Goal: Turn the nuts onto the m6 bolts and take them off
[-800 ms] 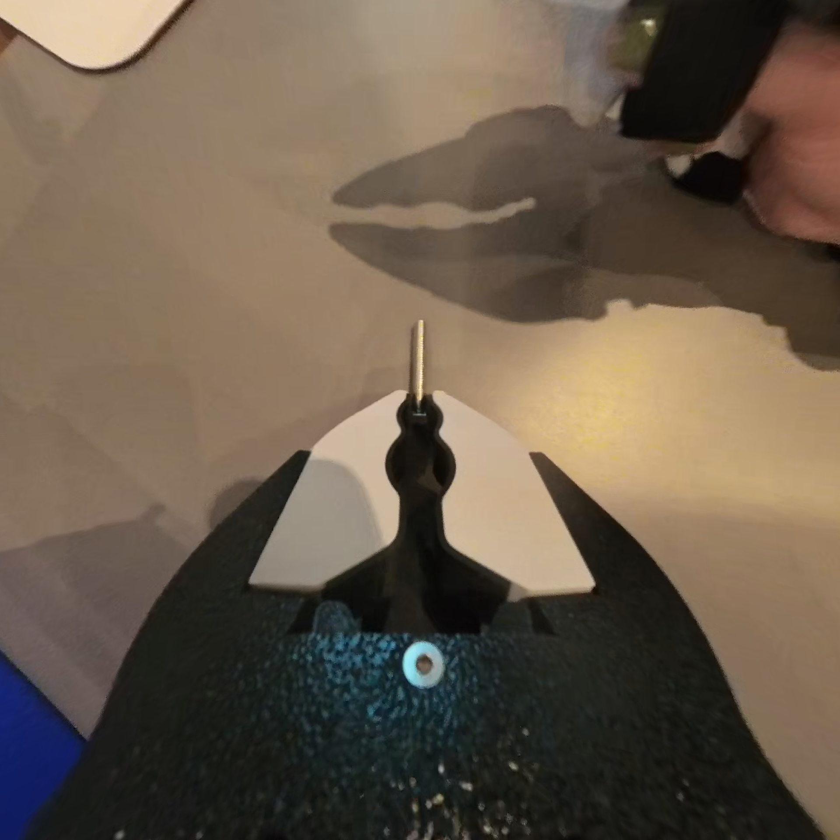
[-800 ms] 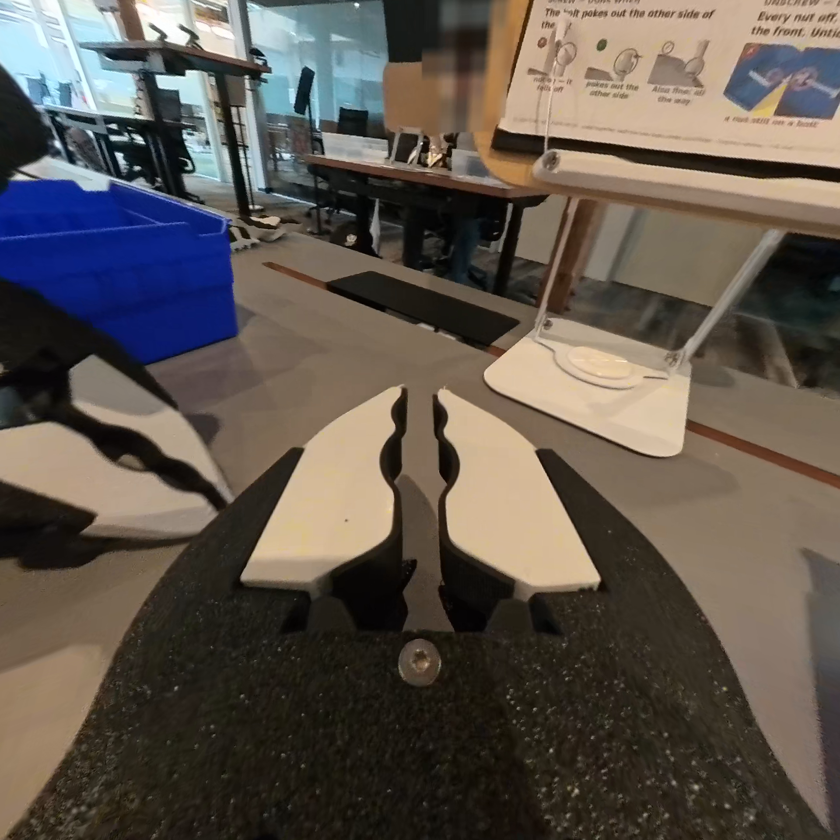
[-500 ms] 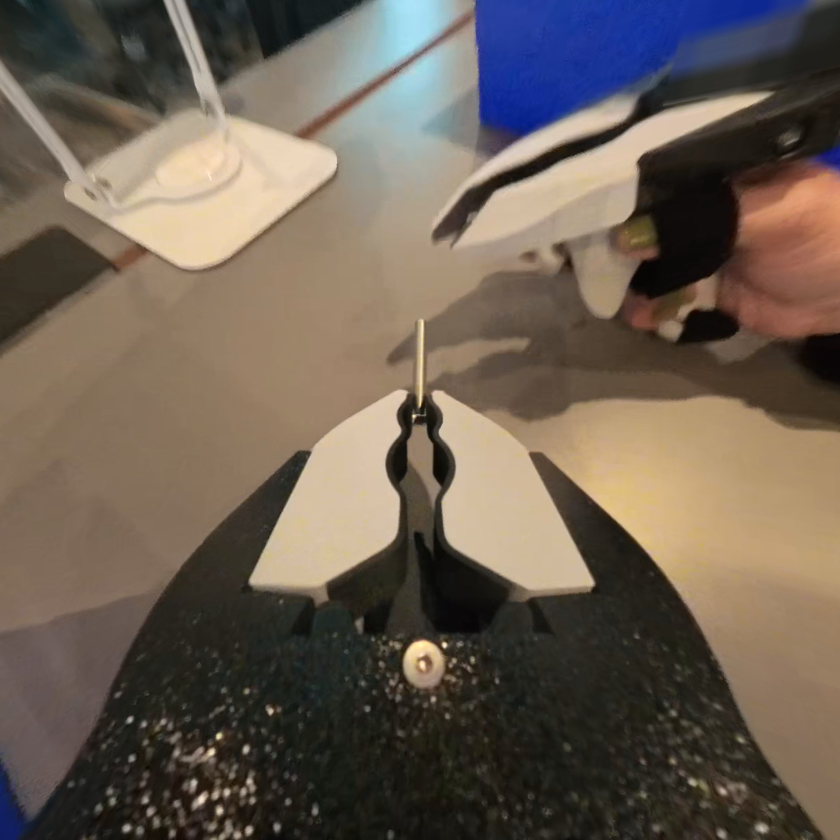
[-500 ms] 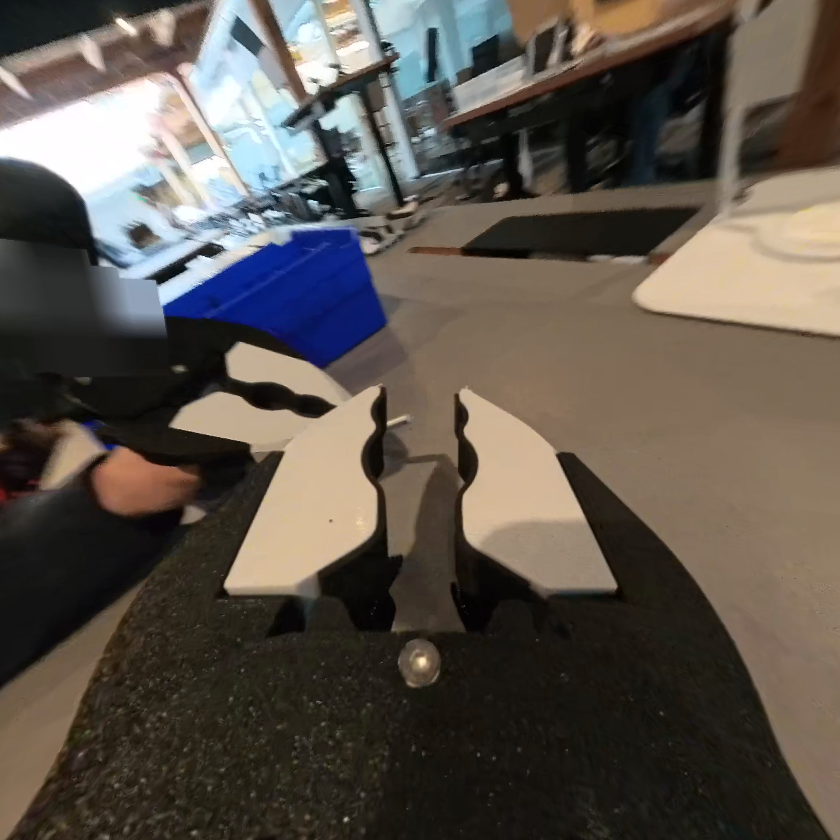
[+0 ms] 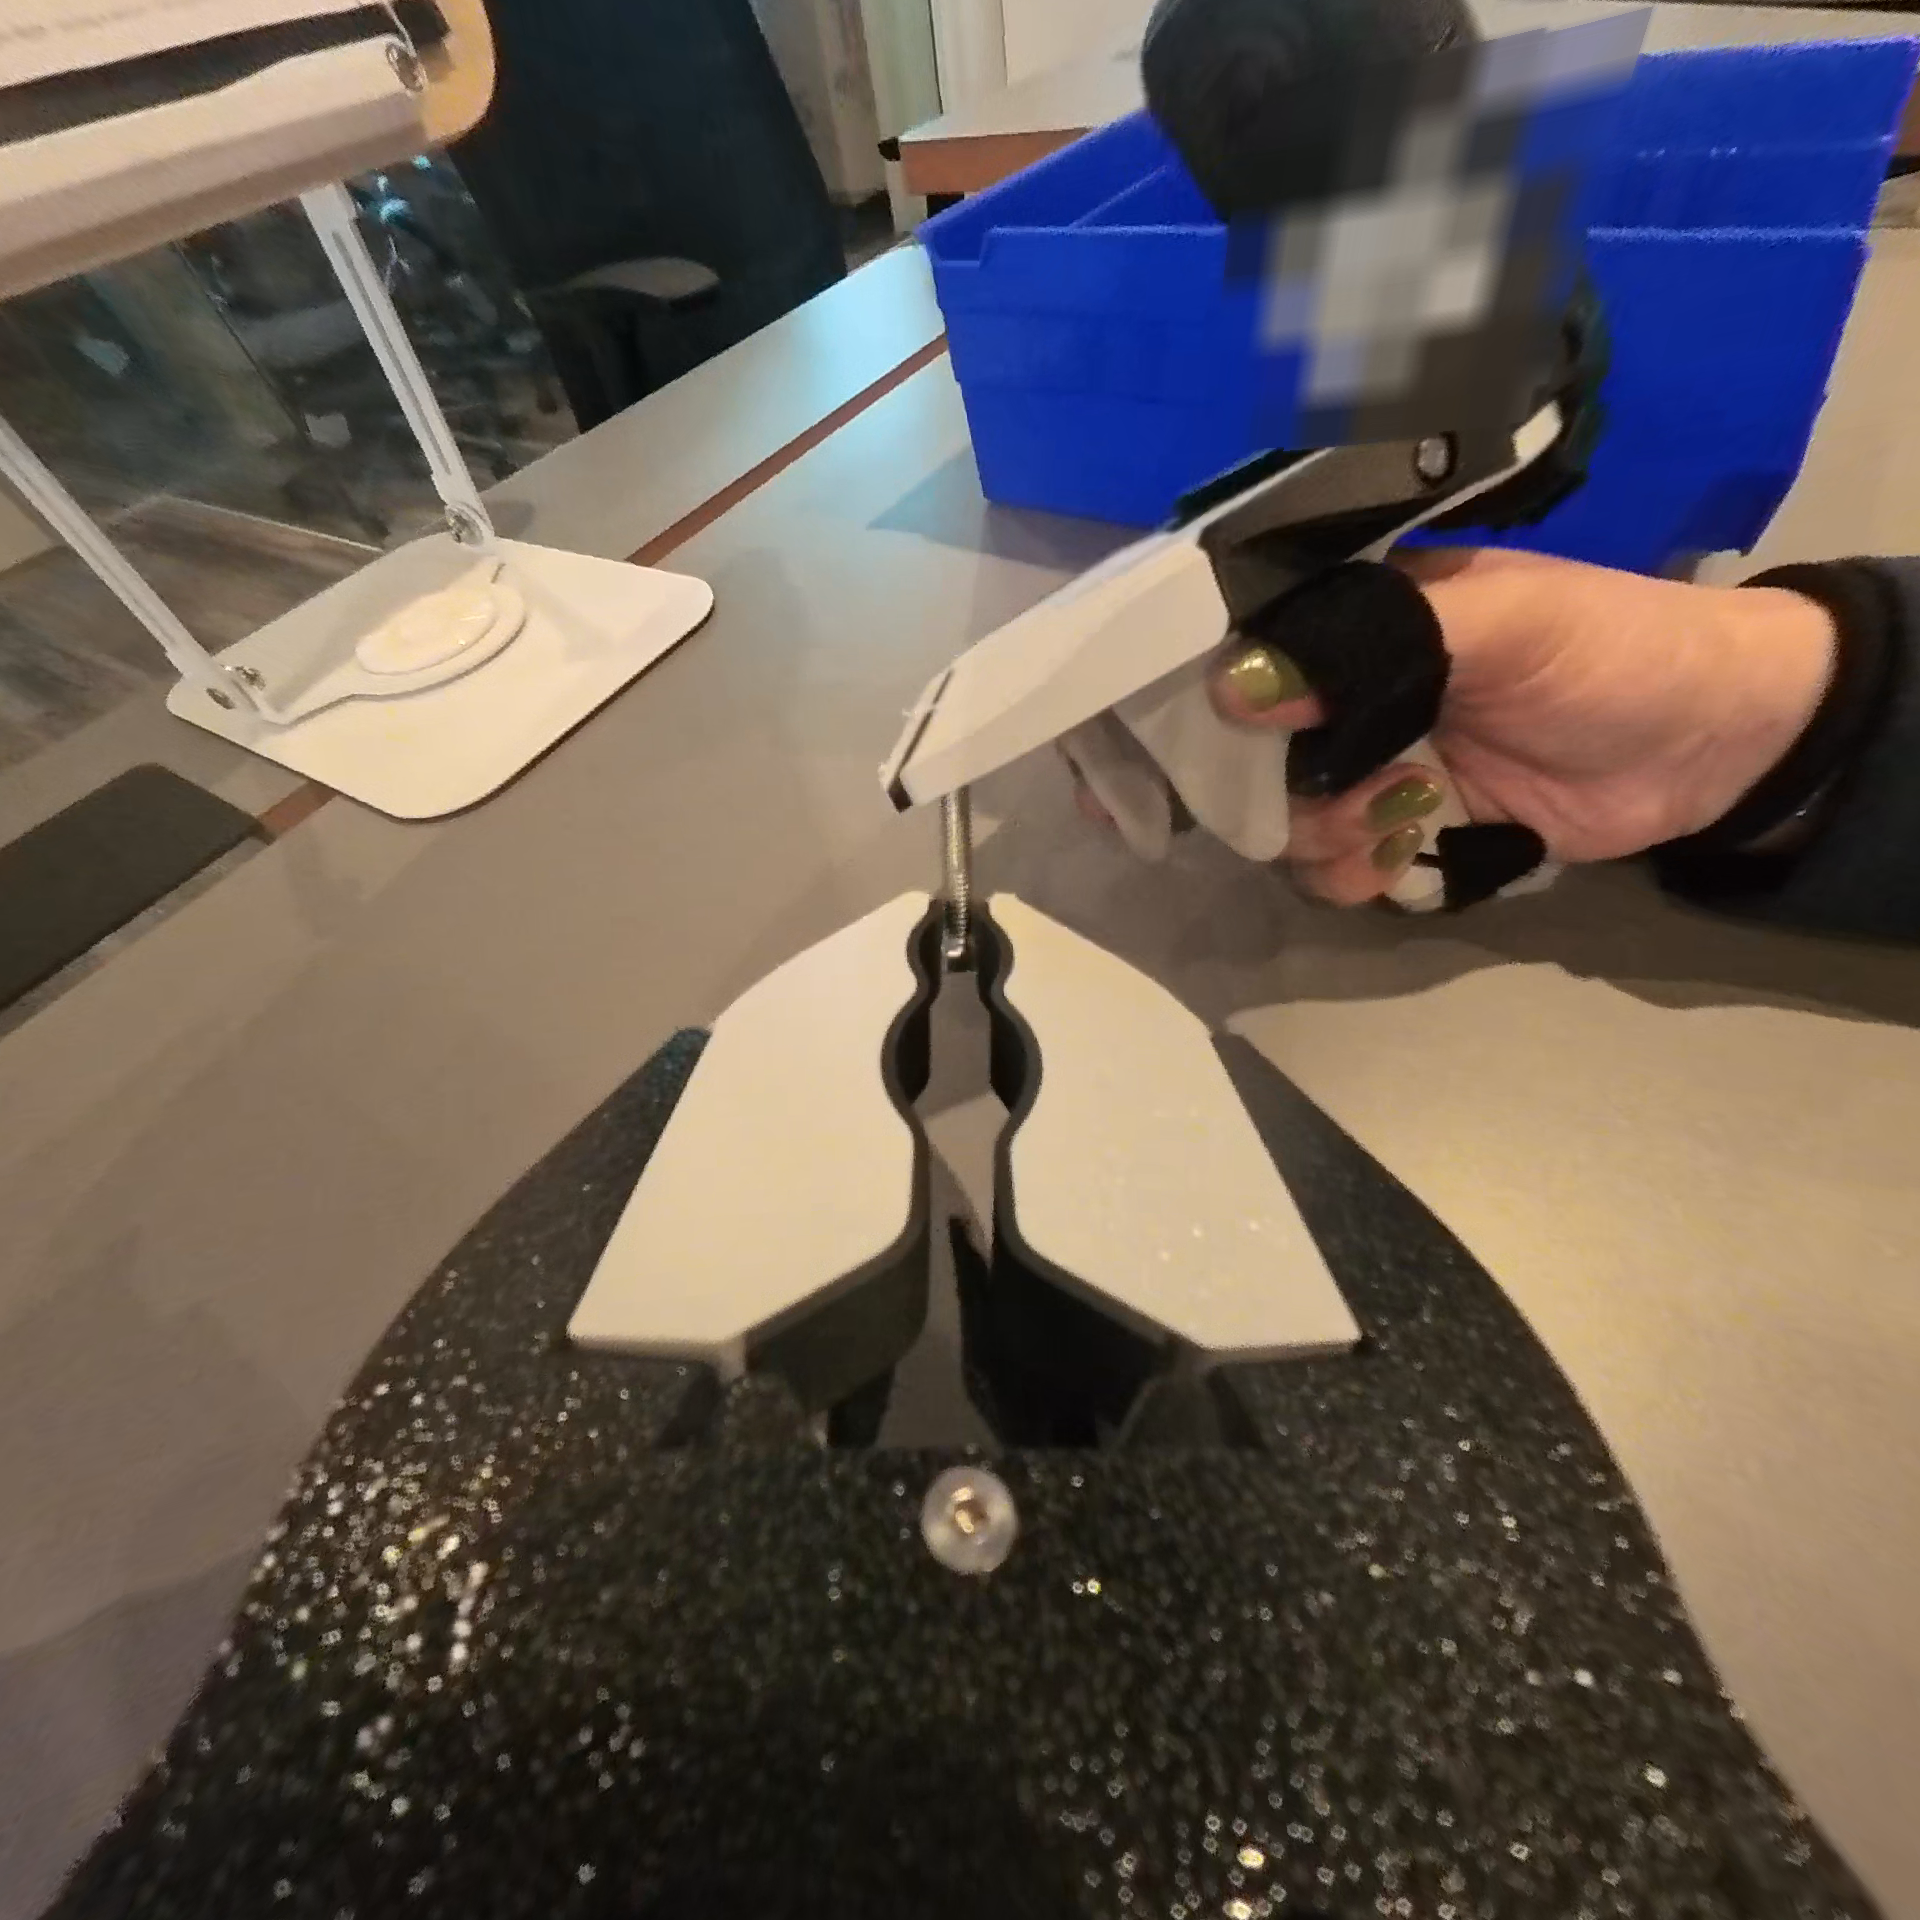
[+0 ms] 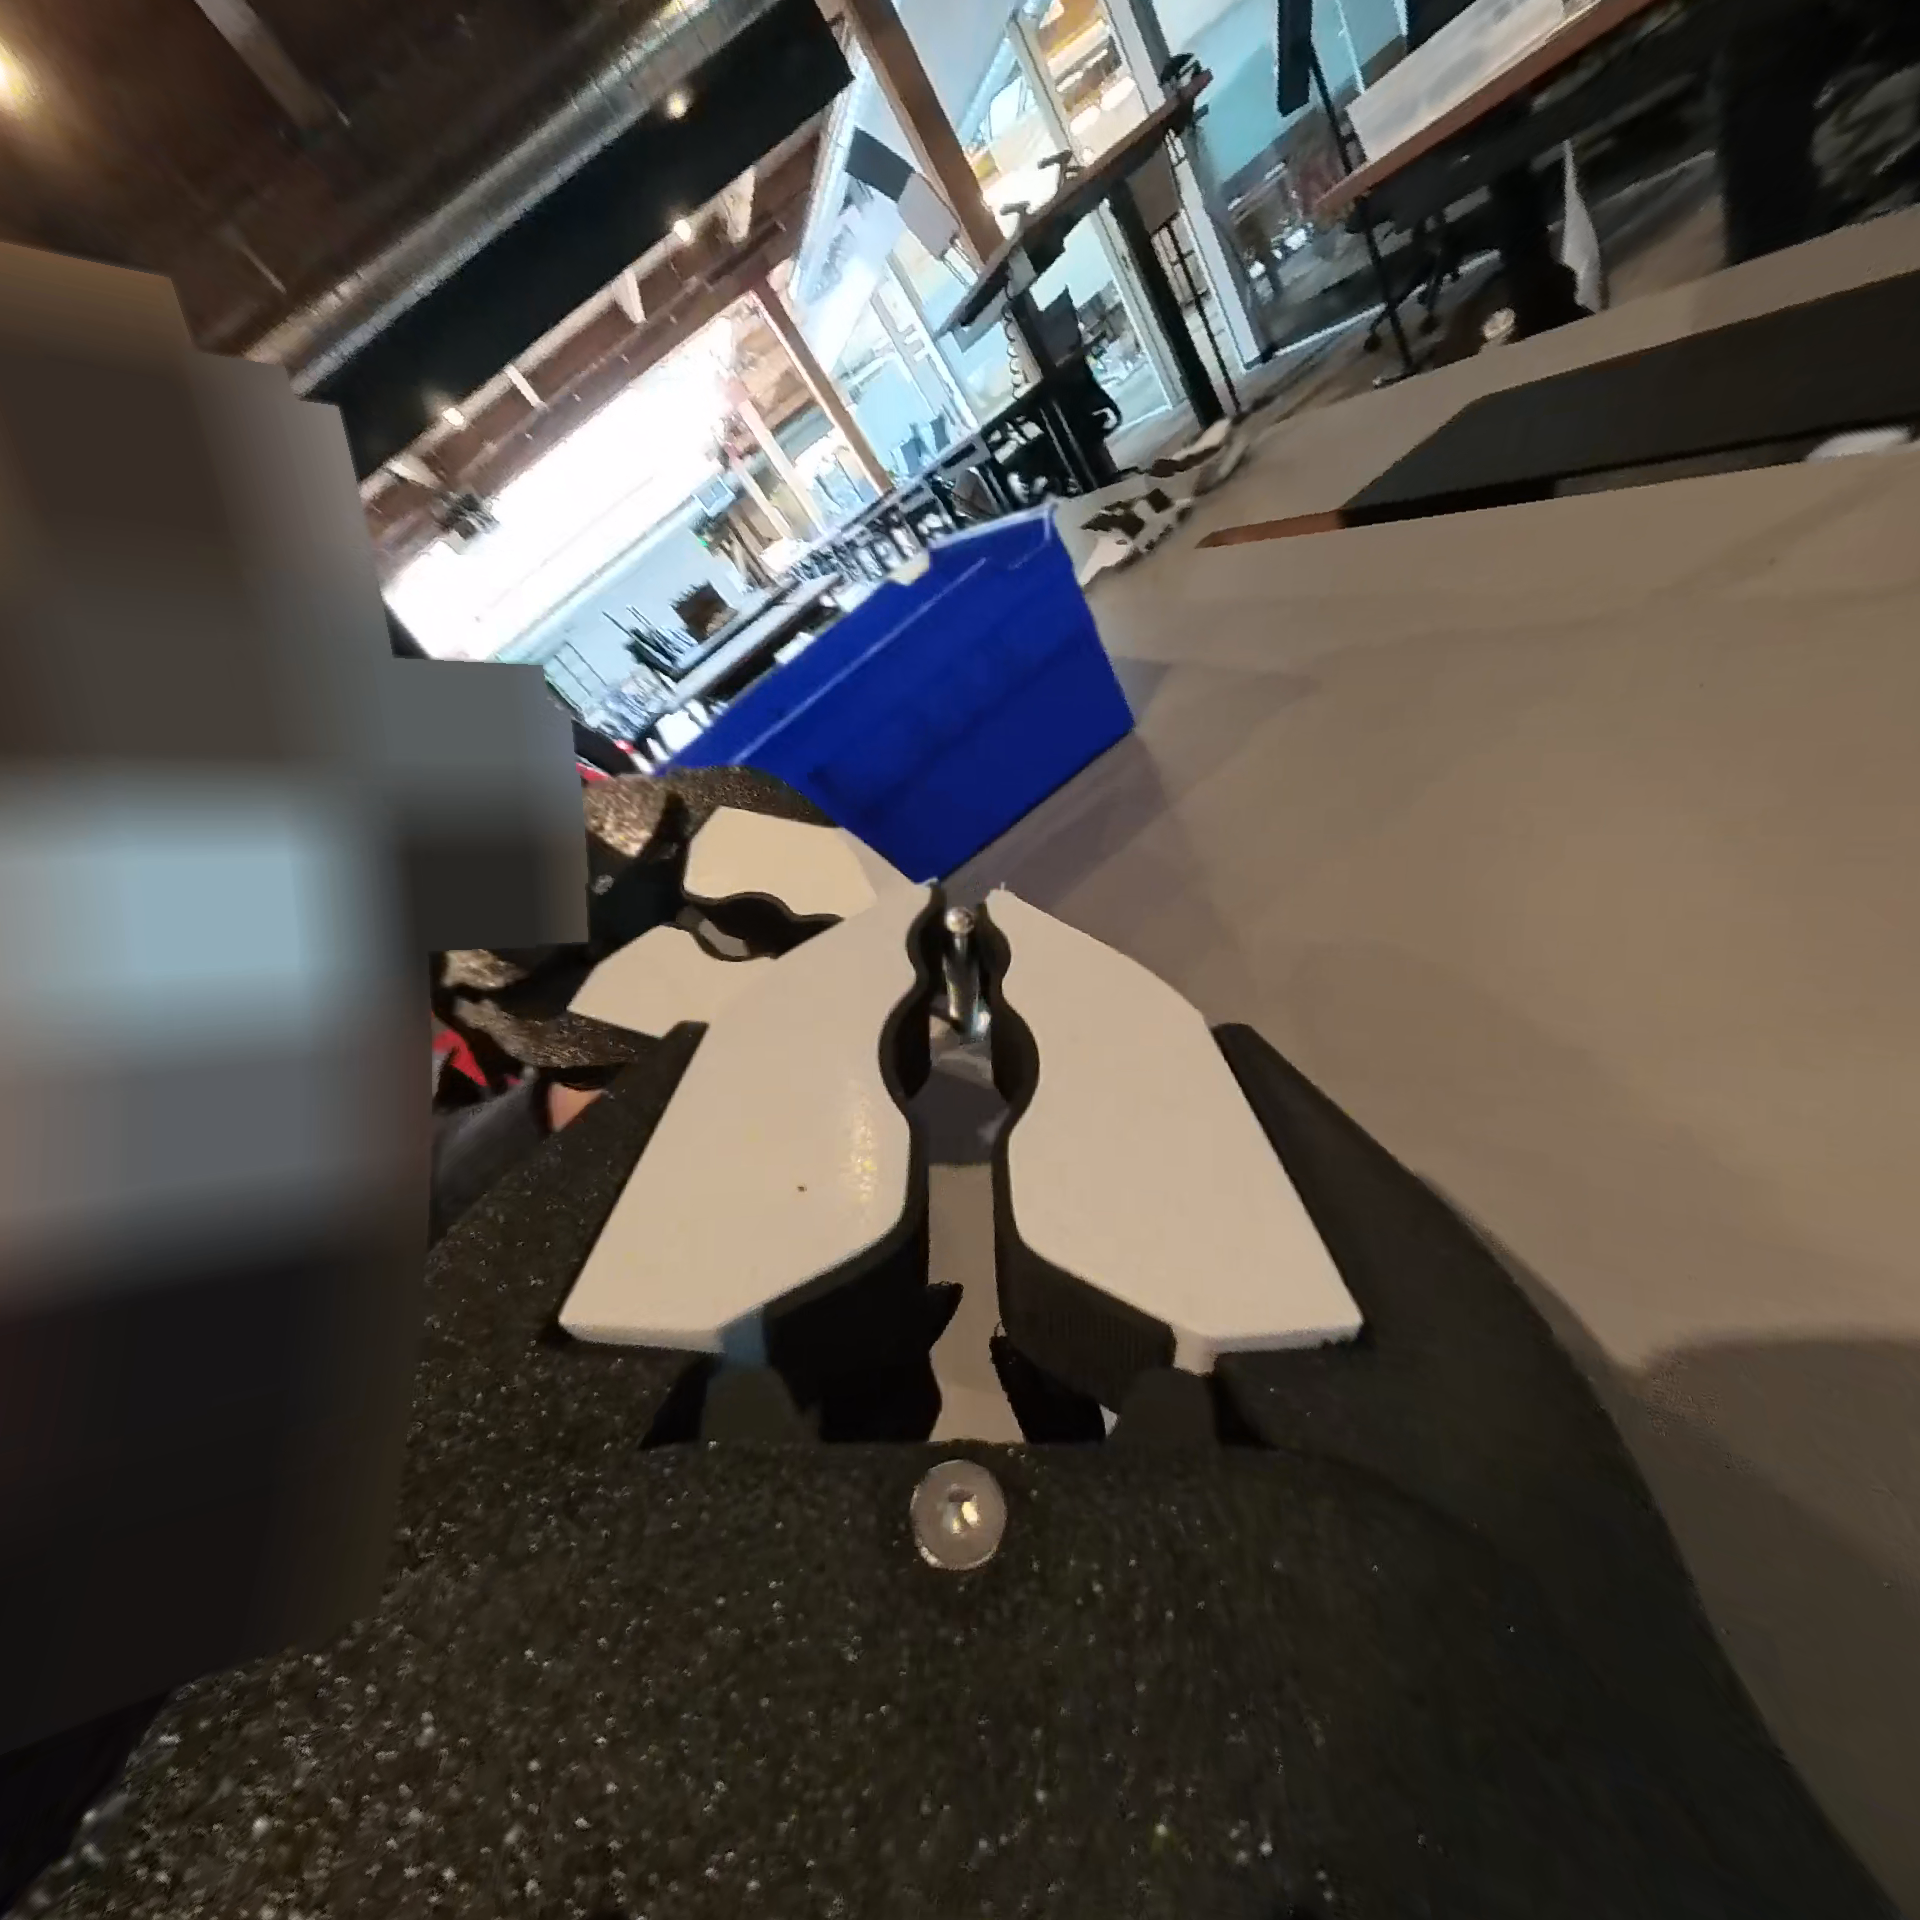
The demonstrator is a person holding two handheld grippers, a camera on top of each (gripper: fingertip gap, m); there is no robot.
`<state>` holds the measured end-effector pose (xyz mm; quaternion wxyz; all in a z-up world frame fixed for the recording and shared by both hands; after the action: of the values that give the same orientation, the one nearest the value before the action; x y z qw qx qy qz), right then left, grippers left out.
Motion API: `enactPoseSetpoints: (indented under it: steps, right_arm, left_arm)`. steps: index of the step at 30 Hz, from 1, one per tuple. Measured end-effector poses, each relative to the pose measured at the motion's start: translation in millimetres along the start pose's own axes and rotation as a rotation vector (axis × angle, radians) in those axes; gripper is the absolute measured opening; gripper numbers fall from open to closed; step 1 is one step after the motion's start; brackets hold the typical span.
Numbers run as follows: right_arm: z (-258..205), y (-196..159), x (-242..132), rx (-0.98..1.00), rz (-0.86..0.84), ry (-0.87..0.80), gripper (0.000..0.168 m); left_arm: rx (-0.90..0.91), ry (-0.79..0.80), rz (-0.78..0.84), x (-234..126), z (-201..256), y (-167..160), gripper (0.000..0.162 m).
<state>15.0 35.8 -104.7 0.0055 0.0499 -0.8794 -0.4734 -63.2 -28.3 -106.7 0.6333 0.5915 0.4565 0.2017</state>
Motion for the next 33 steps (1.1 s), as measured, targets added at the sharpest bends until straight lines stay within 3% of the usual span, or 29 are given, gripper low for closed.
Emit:
enactPoseSetpoints:
  steps: [7, 14, 33]
  right_arm:
    - [7.1, -9.3, 0.4, -0.415, -0.200, -0.234, 0.005]
    - [6.3, -30.1, 13.3, -0.650, -0.397, -0.286, 0.006]
    - [14.5, -38.6, 18.4, -0.663, -0.519, -0.337, 0.007]
  left_arm:
    - [-0.042, -0.010, -0.114, 4.7, -4.6, -14.4, 0.014]
    - [-0.047, 0.060, -0.180, 2.3, -13.5, -21.7, 0.012]
    - [-0.204, 0.057, -0.091, -7.0, -27.5, -24.5, 0.005]
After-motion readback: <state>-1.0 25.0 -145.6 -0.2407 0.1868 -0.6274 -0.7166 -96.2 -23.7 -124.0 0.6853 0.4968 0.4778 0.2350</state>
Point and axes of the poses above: each gripper's, where its closed fingertips meet, x out along the fingers, y out of its top, z = x × y across the jaws, the point moved 6 cm from there along -x, back along the fingers, and after that the axes turned 3 degrees about -y, right-handed, at the moved point
